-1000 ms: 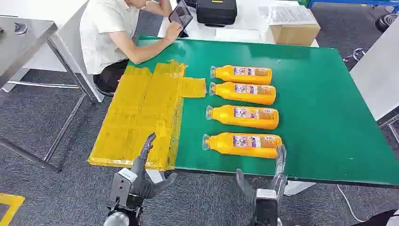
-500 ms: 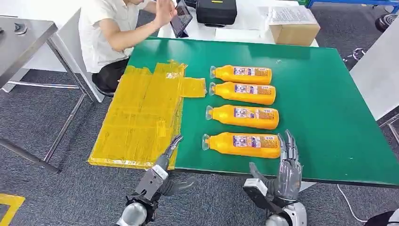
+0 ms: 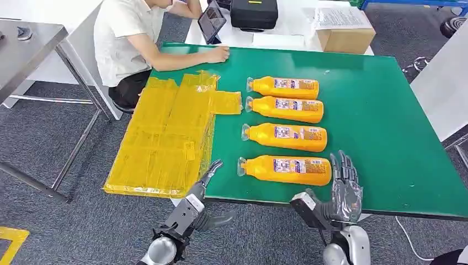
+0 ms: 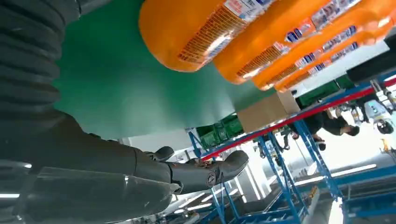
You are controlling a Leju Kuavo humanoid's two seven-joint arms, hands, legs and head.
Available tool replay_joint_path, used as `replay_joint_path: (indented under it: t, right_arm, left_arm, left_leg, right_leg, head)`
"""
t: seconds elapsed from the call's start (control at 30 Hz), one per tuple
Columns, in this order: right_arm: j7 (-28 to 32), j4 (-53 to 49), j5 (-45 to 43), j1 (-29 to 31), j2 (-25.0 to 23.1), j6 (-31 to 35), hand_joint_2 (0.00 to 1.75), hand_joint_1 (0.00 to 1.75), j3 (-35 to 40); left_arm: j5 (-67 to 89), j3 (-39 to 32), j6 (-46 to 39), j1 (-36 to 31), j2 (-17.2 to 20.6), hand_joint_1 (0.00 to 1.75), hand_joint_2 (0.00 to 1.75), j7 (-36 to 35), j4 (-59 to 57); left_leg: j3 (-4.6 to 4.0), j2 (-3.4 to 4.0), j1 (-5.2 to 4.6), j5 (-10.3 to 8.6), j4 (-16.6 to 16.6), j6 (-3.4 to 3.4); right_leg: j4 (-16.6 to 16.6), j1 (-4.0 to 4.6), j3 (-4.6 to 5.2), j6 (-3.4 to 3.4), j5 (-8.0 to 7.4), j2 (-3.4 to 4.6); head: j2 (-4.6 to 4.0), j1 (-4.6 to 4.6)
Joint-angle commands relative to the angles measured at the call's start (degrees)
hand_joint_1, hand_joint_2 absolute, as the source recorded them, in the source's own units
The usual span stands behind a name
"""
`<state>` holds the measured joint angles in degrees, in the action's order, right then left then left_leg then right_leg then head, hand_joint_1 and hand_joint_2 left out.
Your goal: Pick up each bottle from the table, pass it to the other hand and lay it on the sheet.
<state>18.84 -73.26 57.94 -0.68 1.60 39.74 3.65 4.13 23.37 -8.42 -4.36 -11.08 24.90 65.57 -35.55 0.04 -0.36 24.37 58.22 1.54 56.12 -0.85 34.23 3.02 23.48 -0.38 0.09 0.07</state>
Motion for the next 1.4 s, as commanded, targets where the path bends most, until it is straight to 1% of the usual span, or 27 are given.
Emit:
replay_joint_path:
  t: [0.03,0.1,0.13,0.2,0.27,0.3,0.33,0.37,0.43,0.47,0.5,0.57,0.6,0.67,0.7,0.87,0.9,0.93,0.97,1.07,1.13,1.17,1.23,1.27,1.3,1.33,1.4]
  right_arm:
    - [-5.2,12.2,2.4,6.3,5.0,-1.1,1.75,0.0,3.4]
    - [-5.0,14.4,2.3,8.0,5.9,-2.4,1.75,0.0,3.9]
    - [-5.3,15.0,2.6,8.5,6.0,-2.6,1.75,0.0,4.1]
    - [-5.8,15.5,3.5,9.5,6.3,-2.8,1.75,0.0,4.9]
    - [-6.6,15.9,5.5,10.5,6.8,-2.5,1.75,0.0,6.0]
    - [-6.7,15.9,5.6,11.0,6.6,-2.8,1.75,0.0,6.3]
    - [-6.7,16.6,5.4,11.8,6.6,-3.9,1.75,0.0,6.8]
    - [-6.8,17.4,4.9,12.8,6.6,-5.5,1.75,0.0,7.4]
    - [-7.2,19.9,4.3,15.1,6.9,-8.5,1.75,0.0,8.5]
    - [-7.2,19.9,4.3,15.3,6.9,-8.5,1.75,0.0,8.5]
    - [-7.2,19.9,4.3,15.3,6.9,-8.5,1.75,0.0,8.5]
    - [-7.3,23.1,4.2,17.4,7.1,-10.2,1.75,0.0,9.7]
    - [-7.4,23.3,4.2,17.7,7.0,-10.2,1.75,0.0,9.8]
    - [-7.4,23.3,4.2,17.7,7.0,-10.2,1.75,0.0,9.8]
    - [-7.4,23.3,4.2,17.7,7.0,-10.2,1.75,0.0,9.8]
    - [-7.3,27.3,6.0,19.3,6.7,-11.6,1.75,0.0,13.3]
    - [-7.5,27.9,5.8,19.5,6.6,-12.5,1.75,0.0,13.9]
    - [-7.5,28.2,5.9,19.5,6.6,-13.0,1.75,0.0,14.3]
    - [-8.1,28.7,6.2,19.7,7.0,-14.0,1.75,0.0,15.3]
    - [-9.5,29.5,6.4,20.3,7.9,-17.1,1.75,0.0,17.2]
    - [-9.7,29.6,6.4,20.3,8.2,-17.6,1.75,0.0,17.4]
    - [-9.7,29.4,6.4,20.3,8.5,-18.4,1.75,0.0,18.0]
    - [-10.7,28.8,6.2,20.0,9.3,-21.0,1.75,0.0,19.2]
    - [-11.2,29.0,5.9,20.1,10.1,-23.7,1.75,0.0,20.2]
    - [-11.1,28.8,4.9,20.0,10.6,-25.1,1.75,0.73,20.6]
    - [-10.7,29.1,3.5,20.0,11.0,-26.7,1.75,1.75,20.7]
    - [-10.6,29.6,3.1,19.7,11.3,-26.8,1.75,1.75,20.6]
  left_arm:
    - [-0.3,1.4,0.6,-3.6,0.2,0.0,1.75,-0.4,-4.7]
    - [-0.5,1.4,0.7,-4.2,0.2,0.0,1.75,-0.6,-4.9]
    - [-0.5,1.4,0.6,-4.3,0.2,0.0,1.75,-0.6,-4.9]
    - [0.6,2.1,-0.4,-4.5,0.3,0.0,1.75,0.2,-3.5]
    - [2.2,3.1,-1.7,-4.6,0.4,0.0,1.75,0.8,-2.3]
    - [2.2,3.3,-1.6,-4.8,0.1,0.0,1.75,0.8,-2.0]
    - [2.2,3.7,-1.4,-4.6,0.2,0.0,1.75,0.7,-1.5]
    - [2.3,4.1,-1.2,-4.8,0.3,0.0,1.75,0.6,-1.4]
    - [2.1,4.5,-1.0,-5.3,0.2,0.0,1.75,0.4,-2.0]
    - [2.1,4.5,-1.0,-5.3,0.2,0.0,1.75,0.4,-2.0]
    - [2.1,4.5,-1.0,-5.3,0.2,0.0,1.75,0.4,-2.0]
    - [1.8,4.7,-0.9,-5.9,0.0,0.0,1.75,0.4,-2.9]
    - [1.8,4.7,-0.9,-5.9,-0.1,0.0,1.75,0.4,-2.9]
    - [1.8,4.7,-0.9,-5.9,-0.1,0.0,1.75,0.4,-2.9]
    - [1.8,4.7,-0.9,-5.9,-0.1,0.0,1.75,0.4,-2.9]
    - [0.8,5.0,-0.5,-6.3,-0.6,0.0,1.75,0.4,-3.3]
    - [0.6,5.0,-0.6,-6.4,-0.6,0.0,1.75,0.4,-3.4]
    - [0.5,5.0,-0.6,-6.5,-0.7,0.0,1.75,0.4,-3.4]
    - [0.2,5.0,-0.4,-6.6,-0.7,0.0,1.75,0.3,-3.5]
    - [-0.2,5.2,-0.2,-6.7,-0.7,0.0,1.75,0.2,-3.3]
    - [-0.3,5.2,-0.2,-6.7,-0.6,0.0,1.75,0.1,-3.2]
    - [-0.3,5.2,-0.1,-6.6,-0.5,0.0,1.75,0.1,-3.0]
    - [-0.3,5.1,-0.2,-6.5,-0.4,0.0,1.75,0.0,-2.8]
    - [-0.3,5.1,-0.1,-6.5,-0.4,0.0,1.75,-0.1,-2.7]
    - [-0.3,5.1,0.0,-6.5,-0.3,0.0,1.75,-0.2,-2.7]
    - [-0.4,5.1,0.2,-6.7,-0.4,0.0,1.75,-0.2,-2.9]
    - [-0.4,5.1,0.1,-6.8,-0.5,0.0,1.75,-0.2,-3.1]
  left_leg:
    - [0.25,0.05,0.06,0.07,-0.1,-0.1]
    - [0.27,0.02,0.06,0.07,-0.1,-0.09]
    - [0.13,0.01,0.03,0.02,0.0,-0.05]
    - [0.33,0.09,0.08,0.11,0.0,-0.1]
    - [0.32,0.13,0.07,0.11,0.0,-0.11]
    - [0.17,0.05,0.05,0.06,0.0,-0.08]
    - [0.25,0.06,0.06,0.08,0.0,-0.11]
    - [0.12,0.1,0.04,0.05,0.0,-0.08]
    - [0.29,0.17,0.07,0.13,0.0,-0.14]
    - [0.16,0.16,0.03,0.06,0.0,-0.08]
    - [0.27,0.19,0.05,0.11,0.0,-0.12]
    - [0.32,0.15,0.07,0.09,-0.1,-0.13]
    - [0.17,0.07,0.04,0.04,0.0,-0.08]
    - [0.29,0.13,0.05,0.08,-0.1,-0.11]
    - [0.21,0.11,0.05,0.07,0.0,-0.09]
    - [0.31,0.14,0.07,0.11,0.0,-0.12]
    - [0.22,0.11,0.06,0.07,0.0,-0.09]
    - [0.33,0.11,0.07,0.1,-0.1,-0.13]
    - [0.19,0.05,0.06,0.05,0.0,-0.09]
    - [0.31,0.06,0.08,0.09,0.0,-0.12]
    - [0.18,0.03,0.06,0.03,0.0,-0.07]
    - [0.26,0.01,0.07,0.04,-0.1,-0.1]
    - [0.29,0.02,0.09,0.04,0.0,-0.11]
    - [0.27,-0.01,0.06,0.02,0.0,-0.07]
    - [0.36,-0.07,0.06,0.01,-0.1,-0.09]
    - [0.46,-0.07,0.1,0.05,-0.1,-0.13]
    - [0.55,-0.1,0.1,0.03,-0.1,-0.13]
  right_leg:
    - [-0.1,0.06,-0.24,-0.11,0.04,0.07]
    - [-0.1,0.06,-0.25,-0.1,0.05,0.04]
    - [-0.1,0.03,-0.11,-0.05,0.01,0.03]
    - [-0.1,0.07,-0.3,-0.11,0.05,0.13]
    - [-0.1,0.07,-0.29,-0.12,0.05,0.16]
    - [0.0,0.05,-0.16,-0.09,0.03,0.07]
    - [0.0,0.05,-0.23,-0.12,0.05,0.1]
    - [0.0,0.04,-0.09,-0.08,0.01,0.12]
    - [0.0,0.07,-0.24,-0.15,0.06,0.21]
    - [0.0,0.03,-0.11,-0.09,0.0,0.19]
    - [0.0,0.05,-0.21,-0.13,0.04,0.22]
    - [-0.1,0.07,-0.28,-0.14,0.03,0.17]
    - [0.0,0.05,-0.16,-0.09,0.01,0.09]
    - [-0.1,0.05,-0.24,-0.11,0.03,0.17]
    - [0.0,0.05,-0.17,-0.09,0.02,0.13]
    - [0.0,0.07,-0.27,-0.12,0.05,0.17]
    - [0.0,0.06,-0.2,-0.09,0.03,0.13]
    - [-0.1,0.07,-0.3,-0.13,0.05,0.14]
    - [0.0,0.06,-0.17,-0.09,0.02,0.07]
    - [-0.1,0.08,-0.29,-0.13,0.05,0.09]
    - [0.0,0.06,-0.16,-0.07,0.01,0.03]
    - [-0.1,0.07,-0.25,-0.1,0.03,0.02]
    - [-0.1,0.09,-0.28,-0.11,0.02,0.03]
    - [-0.1,0.06,-0.25,-0.07,0.02,-0.01]
    - [-0.1,0.06,-0.34,-0.1,0.03,-0.06]
    - [-0.1,0.09,-0.46,-0.14,0.06,-0.06]
    - [-0.1,0.1,-0.53,-0.14,0.05,-0.09]
  head:
    - [0.0,0.0]
    - [0.0,-0.02]
    - [0.0,0.0]
    - [0.0,-0.02]
    - [0.0,0.0]
    - [0.0,0.0]
    - [0.0,0.0]
    - [0.0,-0.02]
    - [0.0,0.0]
    - [0.0,-0.02]
    - [0.0,-0.02]
    - [0.0,-0.02]
    - [0.0,0.0]
    - [0.0,-0.02]
    - [0.0,-0.02]
    - [0.0,-0.02]
    - [0.0,-0.02]
    - [0.0,0.0]
    - [0.0,0.0]
    - [0.0,-0.02]
    - [0.0,0.0]
    - [0.0,-0.02]
    - [0.0,0.0]
    - [0.0,0.0]
    - [0.0,0.0]
    - [0.0,-0.02]
    - [0.0,-0.02]
